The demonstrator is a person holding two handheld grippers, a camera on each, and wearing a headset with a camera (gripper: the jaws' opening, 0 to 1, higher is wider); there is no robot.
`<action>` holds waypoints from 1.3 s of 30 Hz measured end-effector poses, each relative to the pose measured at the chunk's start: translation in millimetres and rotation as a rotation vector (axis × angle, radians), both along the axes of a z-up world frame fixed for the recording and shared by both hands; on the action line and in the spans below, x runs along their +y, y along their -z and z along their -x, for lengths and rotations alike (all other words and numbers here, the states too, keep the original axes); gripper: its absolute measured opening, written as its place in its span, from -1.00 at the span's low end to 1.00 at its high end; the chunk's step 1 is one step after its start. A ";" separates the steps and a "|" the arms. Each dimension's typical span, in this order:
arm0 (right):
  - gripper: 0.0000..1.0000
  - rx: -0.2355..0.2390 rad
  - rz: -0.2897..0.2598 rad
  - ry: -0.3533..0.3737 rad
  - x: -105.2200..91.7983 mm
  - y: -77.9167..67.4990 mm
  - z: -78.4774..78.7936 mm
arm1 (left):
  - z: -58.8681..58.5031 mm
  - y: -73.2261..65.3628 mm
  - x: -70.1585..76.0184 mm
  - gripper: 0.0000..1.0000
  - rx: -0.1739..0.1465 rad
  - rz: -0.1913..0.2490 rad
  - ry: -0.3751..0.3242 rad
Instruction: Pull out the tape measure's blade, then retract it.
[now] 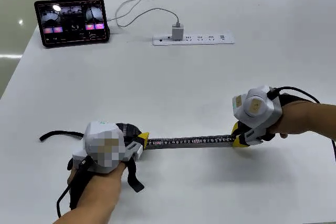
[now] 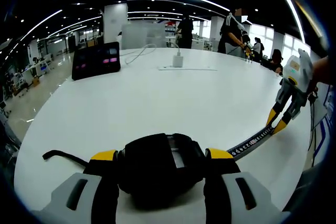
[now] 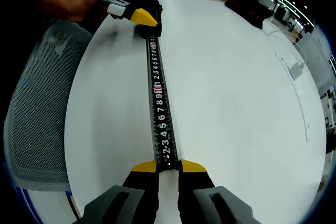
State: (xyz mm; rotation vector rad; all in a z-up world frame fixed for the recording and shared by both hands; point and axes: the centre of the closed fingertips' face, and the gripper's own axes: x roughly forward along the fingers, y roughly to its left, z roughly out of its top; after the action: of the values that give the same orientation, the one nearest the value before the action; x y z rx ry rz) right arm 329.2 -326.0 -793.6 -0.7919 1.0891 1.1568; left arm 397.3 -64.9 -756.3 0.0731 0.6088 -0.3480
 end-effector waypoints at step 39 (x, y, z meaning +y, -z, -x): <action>-0.80 0.008 0.031 0.021 12.0 1.2 -2.4 | 1.2 2.1 0.5 0.22 0.024 -0.011 0.004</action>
State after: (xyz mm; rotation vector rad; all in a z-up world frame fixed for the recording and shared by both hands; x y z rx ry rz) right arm 331.6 -314.0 -794.8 -0.7987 1.1216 1.1283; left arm 396.0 -64.4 -758.4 0.0804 0.6346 -0.3497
